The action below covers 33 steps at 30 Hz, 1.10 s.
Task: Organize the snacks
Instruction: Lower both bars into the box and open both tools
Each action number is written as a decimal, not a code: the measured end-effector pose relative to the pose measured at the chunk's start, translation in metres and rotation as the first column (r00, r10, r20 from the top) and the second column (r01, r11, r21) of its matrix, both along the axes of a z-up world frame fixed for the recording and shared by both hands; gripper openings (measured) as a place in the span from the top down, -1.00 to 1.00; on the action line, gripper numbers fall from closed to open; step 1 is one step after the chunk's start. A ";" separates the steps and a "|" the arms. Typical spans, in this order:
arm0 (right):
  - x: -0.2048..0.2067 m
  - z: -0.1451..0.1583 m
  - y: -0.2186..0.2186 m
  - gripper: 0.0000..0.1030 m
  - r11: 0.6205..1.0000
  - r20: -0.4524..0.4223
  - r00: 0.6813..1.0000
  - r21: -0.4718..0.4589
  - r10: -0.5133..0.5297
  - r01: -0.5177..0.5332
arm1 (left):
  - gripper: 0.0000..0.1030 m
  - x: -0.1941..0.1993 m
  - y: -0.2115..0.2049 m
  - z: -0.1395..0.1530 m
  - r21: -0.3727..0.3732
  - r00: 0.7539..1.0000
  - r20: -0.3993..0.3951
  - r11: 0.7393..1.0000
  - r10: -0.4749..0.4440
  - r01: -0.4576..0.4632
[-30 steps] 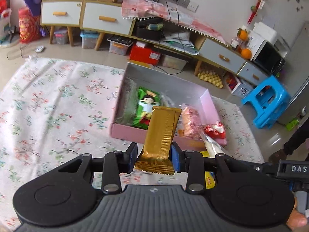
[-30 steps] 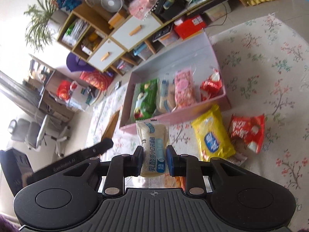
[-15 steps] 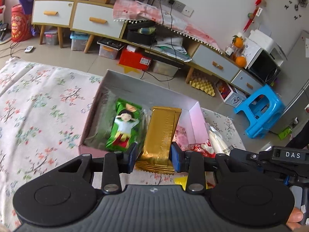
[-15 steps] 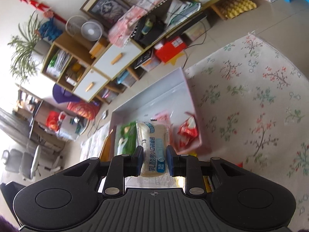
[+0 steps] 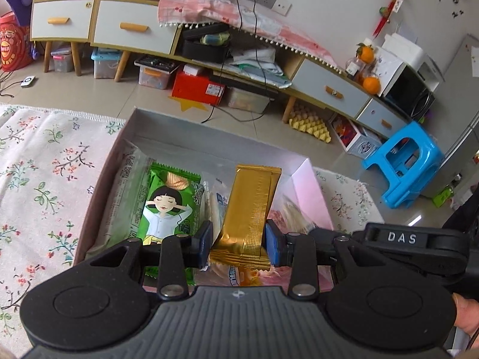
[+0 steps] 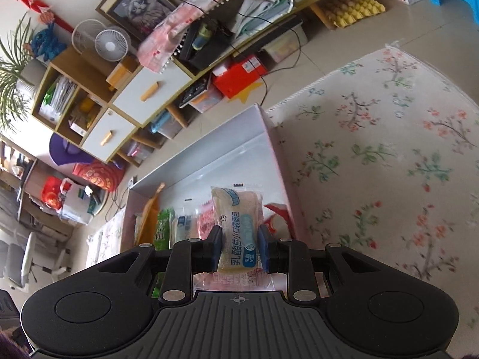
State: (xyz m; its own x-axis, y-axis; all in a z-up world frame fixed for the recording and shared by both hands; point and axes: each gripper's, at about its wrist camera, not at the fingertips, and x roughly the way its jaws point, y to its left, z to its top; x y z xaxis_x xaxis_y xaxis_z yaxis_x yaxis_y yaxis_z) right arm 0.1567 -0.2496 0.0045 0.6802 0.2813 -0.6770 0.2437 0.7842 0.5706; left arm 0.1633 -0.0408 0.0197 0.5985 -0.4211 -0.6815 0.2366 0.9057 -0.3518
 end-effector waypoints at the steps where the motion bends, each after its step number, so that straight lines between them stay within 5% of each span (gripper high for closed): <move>1: 0.003 -0.001 0.002 0.51 1.000 0.005 1.000 -0.014 0.003 -0.003 | 0.34 0.002 -0.002 -0.002 0.010 1.000 -0.005 1.000 -0.001 0.001; 13: 0.005 0.014 0.016 0.44 0.991 0.068 0.997 -0.133 0.031 -0.022 | 0.14 -0.004 -0.007 0.007 0.076 0.998 0.053 0.997 -0.025 0.021; 18: 0.000 0.032 0.011 0.44 0.995 0.068 0.997 -0.093 0.032 -0.026 | 0.11 -0.002 0.008 0.018 0.011 1.000 0.015 1.000 0.010 -0.010; 21: -0.004 0.049 0.007 0.44 0.995 0.054 0.997 -0.087 0.046 -0.042 | -0.14 -0.006 0.017 0.021 -0.012 0.998 -0.024 0.999 0.052 -0.052; 24: -0.014 0.063 0.005 0.08 0.995 0.052 0.998 -0.086 0.045 -0.041 | -0.32 -0.015 0.023 0.027 -0.015 0.996 -0.045 0.997 0.071 -0.072; 27: -0.027 0.078 0.005 -0.05 0.993 0.063 0.995 -0.098 0.074 -0.067 | -0.59 -0.026 0.028 0.035 0.020 0.996 -0.027 0.996 0.084 -0.084; 29: -0.039 0.086 0.010 -0.20 0.984 0.065 0.992 -0.151 0.108 -0.097 | -0.80 -0.032 0.032 0.039 0.060 0.995 -0.003 0.993 0.100 -0.100; 33: -0.068 0.104 0.022 -0.39 0.938 0.091 0.977 -0.311 0.192 -0.155 | -0.84 -0.038 0.039 0.038 0.136 0.994 -0.029 0.986 0.103 -0.098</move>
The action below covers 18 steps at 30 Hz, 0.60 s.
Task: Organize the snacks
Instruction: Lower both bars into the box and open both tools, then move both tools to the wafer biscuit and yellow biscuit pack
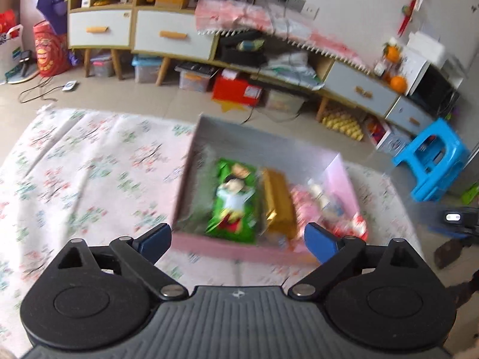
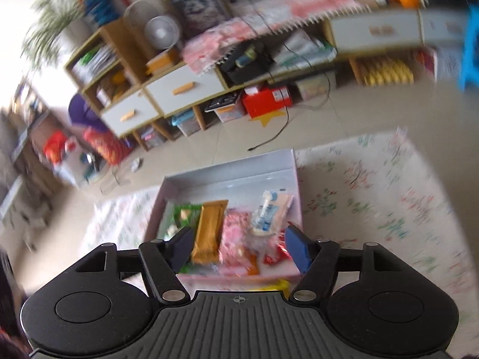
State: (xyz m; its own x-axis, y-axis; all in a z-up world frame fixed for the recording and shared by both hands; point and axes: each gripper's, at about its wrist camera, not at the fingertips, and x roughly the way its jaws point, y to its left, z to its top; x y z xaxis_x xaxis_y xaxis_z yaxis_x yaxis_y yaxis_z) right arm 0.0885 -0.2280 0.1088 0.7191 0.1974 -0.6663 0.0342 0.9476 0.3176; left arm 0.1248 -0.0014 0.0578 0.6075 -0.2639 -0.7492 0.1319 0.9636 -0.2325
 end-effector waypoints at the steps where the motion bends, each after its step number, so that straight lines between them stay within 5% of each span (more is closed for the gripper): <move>1: -0.007 0.003 0.000 -0.51 1.000 0.014 1.000 -0.021 0.008 -0.008 | -0.85 -0.003 0.002 0.000 0.008 1.000 -0.011 1.000 0.005 -0.005; 4: -0.025 0.005 -0.005 -0.66 1.000 0.025 1.000 -0.023 0.003 -0.002 | -0.88 -0.014 0.007 0.003 0.017 0.999 -0.033 1.000 0.014 -0.014; 18: -0.073 -0.025 -0.012 -0.66 1.000 -0.108 0.994 0.031 0.000 0.003 | -0.93 -0.065 -0.001 0.004 0.039 0.998 -0.013 0.997 -0.068 0.068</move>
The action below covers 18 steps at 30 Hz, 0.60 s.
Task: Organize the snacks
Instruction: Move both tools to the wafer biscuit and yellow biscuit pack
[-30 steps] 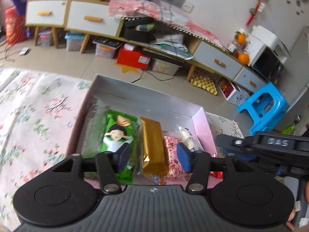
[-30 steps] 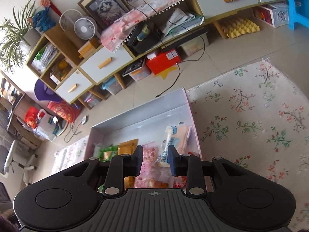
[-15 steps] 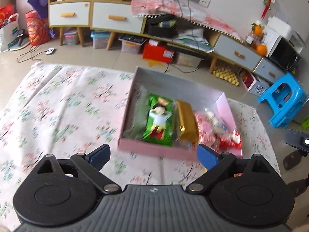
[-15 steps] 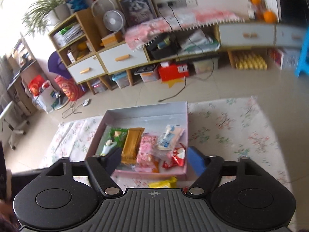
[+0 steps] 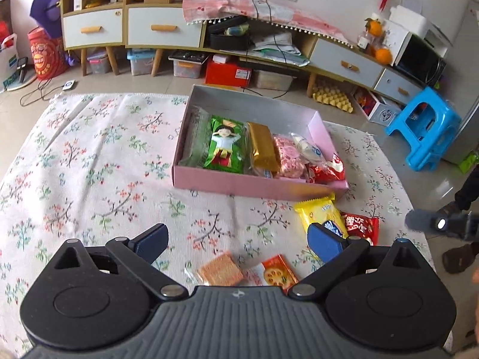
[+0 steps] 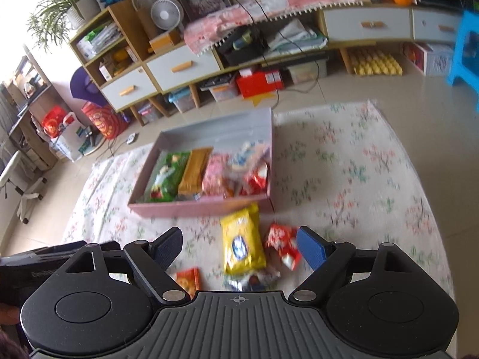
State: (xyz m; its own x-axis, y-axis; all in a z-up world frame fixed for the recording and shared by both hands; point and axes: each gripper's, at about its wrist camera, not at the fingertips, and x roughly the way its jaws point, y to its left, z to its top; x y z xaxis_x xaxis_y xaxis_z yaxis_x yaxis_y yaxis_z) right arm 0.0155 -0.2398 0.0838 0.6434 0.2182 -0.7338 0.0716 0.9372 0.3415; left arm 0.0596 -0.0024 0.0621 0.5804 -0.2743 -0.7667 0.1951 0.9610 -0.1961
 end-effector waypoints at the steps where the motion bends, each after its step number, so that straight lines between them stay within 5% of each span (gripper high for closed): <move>1: -0.003 -0.004 0.001 -0.66 1.000 -0.015 1.000 0.005 0.005 -0.005 | -0.93 -0.002 0.001 -0.002 -0.006 1.000 -0.004 1.000 0.002 -0.002; 13: 0.000 -0.048 0.017 -0.66 0.994 -0.187 0.981 0.104 0.059 -0.040 | -0.85 0.001 0.003 -0.043 0.024 0.993 -0.121 1.000 0.017 -0.014; 18: 0.000 -0.053 0.001 -0.66 0.993 -0.199 0.980 0.103 -0.030 0.051 | -0.85 0.000 0.005 -0.046 -0.015 0.991 -0.134 1.000 -0.006 0.004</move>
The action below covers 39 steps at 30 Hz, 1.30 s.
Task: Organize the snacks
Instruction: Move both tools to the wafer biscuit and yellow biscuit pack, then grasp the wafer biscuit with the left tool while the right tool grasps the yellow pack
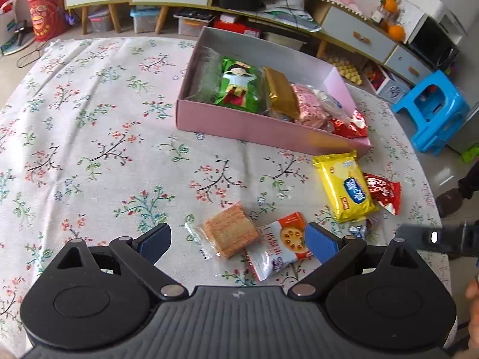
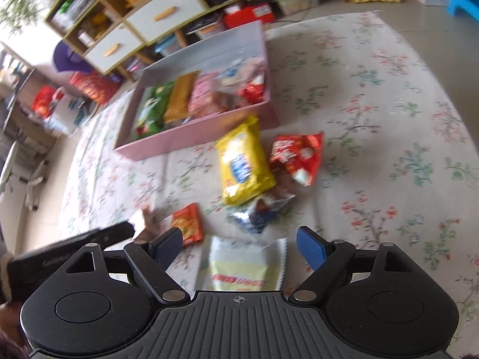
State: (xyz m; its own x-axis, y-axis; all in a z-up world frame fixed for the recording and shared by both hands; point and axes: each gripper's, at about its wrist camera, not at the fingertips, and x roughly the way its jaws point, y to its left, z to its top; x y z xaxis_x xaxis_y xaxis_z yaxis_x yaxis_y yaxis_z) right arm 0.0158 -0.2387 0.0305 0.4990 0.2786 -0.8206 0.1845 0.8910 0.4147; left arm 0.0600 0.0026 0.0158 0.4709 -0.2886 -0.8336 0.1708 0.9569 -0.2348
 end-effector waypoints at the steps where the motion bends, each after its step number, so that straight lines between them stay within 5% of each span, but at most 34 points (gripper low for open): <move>1: 0.000 0.001 -0.006 -0.66 1.000 0.007 1.000 0.001 -0.031 0.031 | -0.84 0.000 0.000 0.000 0.003 1.000 0.005 1.000 -0.003 0.003; 11: 0.007 -0.011 -0.044 -0.59 0.970 0.024 0.970 0.006 -0.243 0.243 | -0.61 0.005 0.005 -0.009 0.001 1.000 -0.013 1.000 0.004 -0.004; 16: 0.013 -0.002 -0.027 -0.38 0.988 0.102 0.983 0.007 -0.155 0.155 | -0.48 0.006 0.004 -0.011 0.015 1.000 -0.005 1.000 0.005 -0.005; 21: 0.020 0.008 -0.007 -0.38 0.997 0.175 0.982 -0.031 -0.070 0.077 | -0.33 0.011 0.006 -0.019 0.015 0.999 -0.038 1.000 0.027 -0.027; 30: 0.043 0.000 0.026 -0.38 0.983 0.190 0.978 -0.176 0.090 -0.056 | 0.04 0.013 0.007 -0.025 0.015 0.998 -0.033 0.998 0.057 -0.057; 39: 0.068 -0.020 0.041 -0.38 0.952 0.154 0.970 -0.271 0.190 -0.143 | 0.19 0.014 0.020 -0.018 -0.016 0.994 -0.033 0.995 0.099 -0.100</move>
State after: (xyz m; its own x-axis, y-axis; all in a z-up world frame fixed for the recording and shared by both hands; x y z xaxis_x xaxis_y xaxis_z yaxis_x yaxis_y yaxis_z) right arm 0.0834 -0.1979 0.0105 0.6062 0.1620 -0.7787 -0.0308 0.9831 0.1805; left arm 0.0744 0.0223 -0.0024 0.4709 -0.2565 -0.8441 0.0668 0.9644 -0.2558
